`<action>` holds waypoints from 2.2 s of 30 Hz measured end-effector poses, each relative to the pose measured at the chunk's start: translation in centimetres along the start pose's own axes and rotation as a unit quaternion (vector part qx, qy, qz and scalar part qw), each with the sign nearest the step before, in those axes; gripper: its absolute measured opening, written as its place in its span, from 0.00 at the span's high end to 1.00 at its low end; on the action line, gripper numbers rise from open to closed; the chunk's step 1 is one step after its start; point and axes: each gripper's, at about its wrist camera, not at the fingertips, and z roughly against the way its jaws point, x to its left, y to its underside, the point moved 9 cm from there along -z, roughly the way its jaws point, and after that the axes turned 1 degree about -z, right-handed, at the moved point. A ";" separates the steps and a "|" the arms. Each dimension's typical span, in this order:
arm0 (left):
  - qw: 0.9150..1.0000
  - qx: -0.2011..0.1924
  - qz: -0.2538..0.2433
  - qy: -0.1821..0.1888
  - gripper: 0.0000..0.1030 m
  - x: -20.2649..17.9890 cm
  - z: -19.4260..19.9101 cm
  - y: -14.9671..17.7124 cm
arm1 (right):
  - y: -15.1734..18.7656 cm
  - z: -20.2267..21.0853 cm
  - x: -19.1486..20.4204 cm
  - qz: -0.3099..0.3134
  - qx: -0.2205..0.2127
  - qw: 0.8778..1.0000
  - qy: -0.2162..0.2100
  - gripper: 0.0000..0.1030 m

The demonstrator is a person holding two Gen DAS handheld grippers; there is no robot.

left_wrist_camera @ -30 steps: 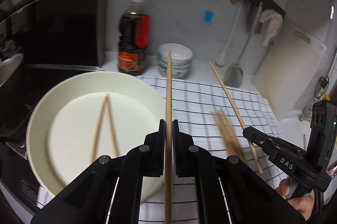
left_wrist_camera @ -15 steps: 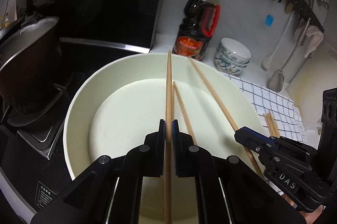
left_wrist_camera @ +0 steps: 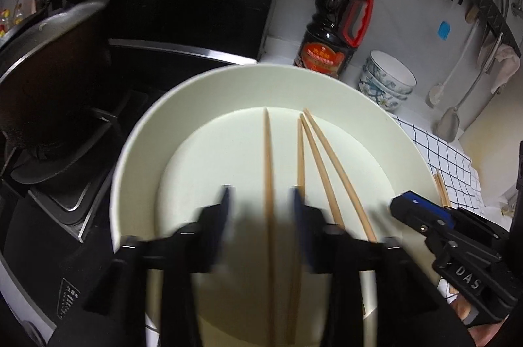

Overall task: Organize utensils
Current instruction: 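Withdraw the open right tool back toward the remaining chopsticks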

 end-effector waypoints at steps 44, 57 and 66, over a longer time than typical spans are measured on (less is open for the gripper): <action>0.996 -0.043 -0.071 0.016 0.07 -12.7 5.7 6.5 | 5.9 12.7 -15.7 -0.088 -0.104 0.987 0.083 0.43; 0.991 -0.036 -0.124 0.034 0.06 -20.8 4.7 9.7 | 8.5 15.1 -23.3 -0.095 -0.098 0.977 0.166 0.39; 0.985 -0.046 -0.162 0.040 0.06 -25.9 4.0 11.2 | 9.0 15.4 -25.7 -0.097 -0.103 0.971 0.193 0.39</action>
